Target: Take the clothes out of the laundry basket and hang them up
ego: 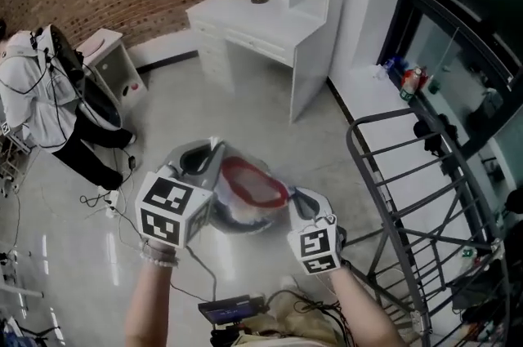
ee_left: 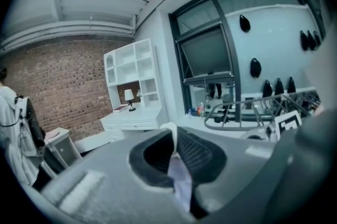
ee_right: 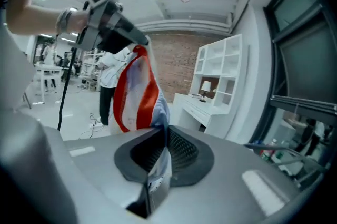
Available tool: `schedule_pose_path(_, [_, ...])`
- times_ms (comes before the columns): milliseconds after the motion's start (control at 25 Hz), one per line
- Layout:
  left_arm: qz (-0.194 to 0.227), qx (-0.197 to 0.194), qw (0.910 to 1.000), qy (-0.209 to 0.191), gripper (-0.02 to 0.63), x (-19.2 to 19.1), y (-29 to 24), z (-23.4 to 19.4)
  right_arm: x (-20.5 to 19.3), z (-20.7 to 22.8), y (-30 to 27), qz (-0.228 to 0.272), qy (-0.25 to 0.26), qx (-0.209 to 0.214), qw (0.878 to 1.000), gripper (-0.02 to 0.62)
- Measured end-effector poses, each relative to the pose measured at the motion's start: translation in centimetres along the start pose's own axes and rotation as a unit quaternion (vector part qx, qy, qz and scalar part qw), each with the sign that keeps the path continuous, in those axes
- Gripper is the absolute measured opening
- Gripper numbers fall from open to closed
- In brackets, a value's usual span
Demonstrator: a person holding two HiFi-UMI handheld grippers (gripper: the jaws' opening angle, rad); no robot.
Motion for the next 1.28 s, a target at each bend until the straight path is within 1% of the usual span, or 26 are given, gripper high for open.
schedule_pose_path(80, [-0.002, -0.025, 0.9997, -0.009, 0.002, -0.6, -0.1, 0.1, 0.0, 1.7, 2.3, -0.006, -0.025, -0.04, 0.999, 0.017])
schedule_pose_path(160, [-0.004, -0.051, 0.9985, -0.021, 0.002, -1.1, 0.0, 0.4, 0.3, 2.9, 4.8, -0.01, -0.038, -0.076, 0.996, 0.017])
schedule_pose_path(280, [-0.009, -0.105, 0.9929, -0.055, 0.003, -1.4, 0.0, 1.8, 1.1, 4.3, 9.2, -0.013, -0.048, -0.137, 0.989, 0.017])
schedule_pose_path(400, [-0.021, -0.169, 0.9804, -0.098, 0.003, -1.7, 0.5, 3.8, 2.4, 4.5, 14.2, -0.018, -0.054, -0.204, 0.977, 0.017])
schedule_pose_path(520, [-0.031, -0.227, 0.9637, -0.138, 0.003, -2.5, 1.7, 6.4, 3.1, 3.2, 18.9, -0.03, -0.054, -0.255, 0.965, 0.017])
schedule_pose_path(640, [-0.034, -0.285, 0.9417, -0.176, 0.003, -3.0, 2.3, 9.6, 3.1, 1.4, 23.6, -0.048, -0.058, -0.308, 0.948, 0.017])
schedule_pose_path(760, [-0.029, -0.352, 0.9148, -0.197, 0.003, -3.6, 2.7, 14.1, 2.0, -0.7, 28.9, -0.074, -0.071, -0.365, 0.925, 0.017])
schedule_pose_path(840, [-0.022, -0.394, 0.8958, -0.205, 0.003, -3.8, 3.0, 18.1, 1.0, -1.9, 33.2, -0.093, -0.082, -0.404, 0.906, 0.017])
schedule_pose_path(1000, [-0.012, -0.461, 0.8602, -0.218, 0.003, -4.4, 4.4, 26.7, -1.4, -4.1, 41.6, -0.121, -0.105, -0.468, 0.869, 0.017])
schedule_pose_path(1120, [-0.007, -0.509, 0.8278, -0.236, 0.003, -5.2, 6.3, 33.4, -2.9, -6.5, 48.2, -0.138, -0.121, -0.515, 0.837, 0.017])
schedule_pose_path(1280, [-0.005, -0.562, 0.7847, -0.261, 0.003, -6.3, 9.9, 43.1, -4.7, -10.0, 57.7, -0.163, -0.136, -0.566, 0.797, 0.017])
Point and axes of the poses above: the fingertips, and each gripper's own axes: y backward along the fingers, z to its right, x out of its top, the point moved 6 cm from there along y, backward along the fingers, and after that the axes turned 10 degrees about y, right-handed, at the moved point
